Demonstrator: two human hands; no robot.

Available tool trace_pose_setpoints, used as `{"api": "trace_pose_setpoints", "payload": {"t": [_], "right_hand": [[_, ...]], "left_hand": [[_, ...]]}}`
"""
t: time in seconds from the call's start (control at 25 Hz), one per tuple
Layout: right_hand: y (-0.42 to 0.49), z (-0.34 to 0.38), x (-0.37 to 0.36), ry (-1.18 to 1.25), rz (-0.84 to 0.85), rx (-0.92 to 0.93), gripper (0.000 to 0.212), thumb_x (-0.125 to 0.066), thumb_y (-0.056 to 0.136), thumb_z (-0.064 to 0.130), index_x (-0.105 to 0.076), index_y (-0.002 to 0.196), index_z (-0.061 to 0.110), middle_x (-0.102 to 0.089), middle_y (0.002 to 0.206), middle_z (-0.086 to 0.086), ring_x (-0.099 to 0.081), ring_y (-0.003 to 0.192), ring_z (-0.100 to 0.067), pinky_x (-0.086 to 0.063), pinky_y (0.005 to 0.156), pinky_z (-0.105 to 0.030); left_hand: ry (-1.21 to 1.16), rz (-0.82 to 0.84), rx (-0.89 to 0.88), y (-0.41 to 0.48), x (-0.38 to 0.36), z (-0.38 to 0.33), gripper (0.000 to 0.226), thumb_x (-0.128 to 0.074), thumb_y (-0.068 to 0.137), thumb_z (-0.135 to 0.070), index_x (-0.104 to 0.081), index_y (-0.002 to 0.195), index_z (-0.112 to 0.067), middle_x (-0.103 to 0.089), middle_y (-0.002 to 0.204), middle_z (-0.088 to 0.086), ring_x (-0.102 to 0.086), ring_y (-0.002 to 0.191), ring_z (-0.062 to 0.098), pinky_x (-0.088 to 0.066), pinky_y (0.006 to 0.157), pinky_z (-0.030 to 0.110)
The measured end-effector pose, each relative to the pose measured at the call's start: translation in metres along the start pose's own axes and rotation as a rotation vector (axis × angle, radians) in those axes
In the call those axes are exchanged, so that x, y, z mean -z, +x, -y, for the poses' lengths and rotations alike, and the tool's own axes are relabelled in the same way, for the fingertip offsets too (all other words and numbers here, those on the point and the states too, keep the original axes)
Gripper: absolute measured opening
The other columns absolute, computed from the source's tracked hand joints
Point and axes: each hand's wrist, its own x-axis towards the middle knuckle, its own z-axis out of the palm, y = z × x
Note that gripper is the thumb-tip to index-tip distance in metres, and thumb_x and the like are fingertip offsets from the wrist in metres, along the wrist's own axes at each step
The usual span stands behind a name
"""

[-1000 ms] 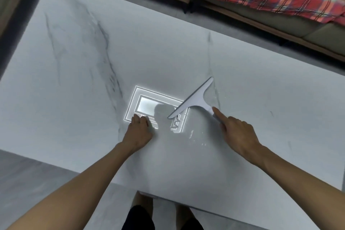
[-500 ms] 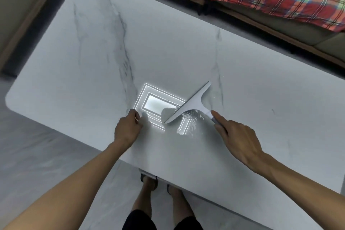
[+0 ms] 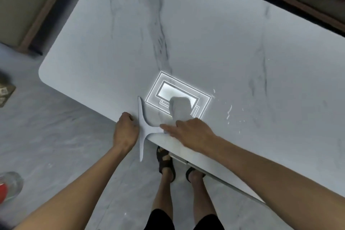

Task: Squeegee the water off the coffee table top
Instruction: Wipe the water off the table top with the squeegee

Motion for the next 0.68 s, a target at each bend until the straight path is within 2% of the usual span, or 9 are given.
{"api": "trace_pose_setpoints", "payload": {"t": [0.12,0.28,0.44,0.52,0.56,0.6,0.64,0.68], "right_hand": [[-0.02,-0.045,0.008,0.008,-0.102,-0.164,0.043,-0.035,0.101,0.037,-0.025,0.142,0.046,-0.06,0.089,-0.002,-0.061,0.065,-0.033,-0.031,0.053,-0.032],[-0.077,-0.112,0.015,0.062,-0.208,-0.489,0.045,-0.014,0.097,0.054,-0.032,0.138,0.05,-0.057,0.078,0.004,-0.061,0.066,-0.029,-0.031,0.054,-0.03],[-0.158,-0.139,0.0,0.106,-0.187,-0.661,0.036,-0.023,0.1,0.048,-0.033,0.134,0.052,-0.058,0.076,0.006,-0.06,0.066,-0.026,-0.037,0.055,-0.03],[-0.201,-0.139,-0.011,0.123,-0.176,-0.736,0.038,-0.023,0.1,0.048,-0.034,0.136,0.052,-0.06,0.077,0.007,-0.061,0.069,-0.025,-0.038,0.056,-0.03],[-0.22,-0.139,-0.014,0.129,-0.17,-0.773,0.04,-0.022,0.099,0.049,-0.034,0.137,0.052,-0.061,0.077,0.008,-0.061,0.069,-0.024,-0.039,0.056,-0.03],[-0.234,-0.137,-0.015,0.127,-0.163,-0.803,0.041,-0.02,0.098,0.051,-0.034,0.137,0.051,-0.061,0.077,0.008,-0.062,0.069,-0.024,-0.039,0.056,-0.03],[-0.244,-0.134,-0.015,0.113,-0.157,-0.827,0.043,-0.018,0.098,0.052,-0.034,0.137,0.051,-0.061,0.076,0.008,-0.062,0.067,-0.023,-0.04,0.055,-0.031],[-0.25,-0.129,-0.014,0.096,-0.16,-0.845,0.043,-0.018,0.097,0.053,-0.036,0.137,0.05,-0.06,0.073,0.008,-0.061,0.064,-0.023,-0.04,0.053,-0.031]], "left_hand": [[-0.01,0.116,-0.047,-0.003,-0.014,-0.015,0.012,-0.048,0.082,-0.005,-0.043,0.086,-0.014,-0.053,0.083,0.003,-0.051,0.072,0.023,-0.028,0.05,0.027],[0.03,0.235,-0.142,-0.007,-0.036,-0.044,0.022,-0.05,0.081,-0.008,-0.036,0.072,-0.023,-0.051,0.093,0.006,-0.045,0.065,0.012,-0.028,0.051,0.024],[0.159,0.37,-0.237,-0.013,-0.058,-0.067,0.017,-0.05,0.081,-0.014,-0.038,0.072,-0.021,-0.042,0.108,0.009,-0.049,0.069,0.017,-0.033,0.054,0.026],[0.211,0.422,-0.245,-0.017,-0.067,-0.076,0.011,-0.049,0.081,-0.014,-0.04,0.077,-0.019,-0.038,0.122,0.015,-0.052,0.084,0.021,-0.037,0.06,0.027],[0.262,0.451,-0.245,-0.019,-0.071,-0.08,0.006,-0.048,0.081,-0.013,-0.042,0.083,-0.015,-0.034,0.132,0.02,-0.051,0.102,0.029,-0.04,0.068,0.03],[0.332,0.488,-0.237,-0.019,-0.073,-0.083,0.01,-0.046,0.082,-0.013,-0.044,0.092,-0.011,-0.028,0.14,0.026,-0.044,0.119,0.037,-0.041,0.077,0.034],[0.39,0.528,-0.226,-0.018,-0.075,-0.085,0.019,-0.045,0.083,-0.013,-0.045,0.101,-0.007,-0.023,0.144,0.031,-0.037,0.128,0.042,-0.04,0.084,0.037],[0.417,0.554,-0.215,-0.018,-0.076,-0.089,0.025,-0.045,0.084,-0.014,-0.045,0.107,-0.005,-0.023,0.145,0.032,-0.037,0.128,0.043,-0.04,0.087,0.039]]}}
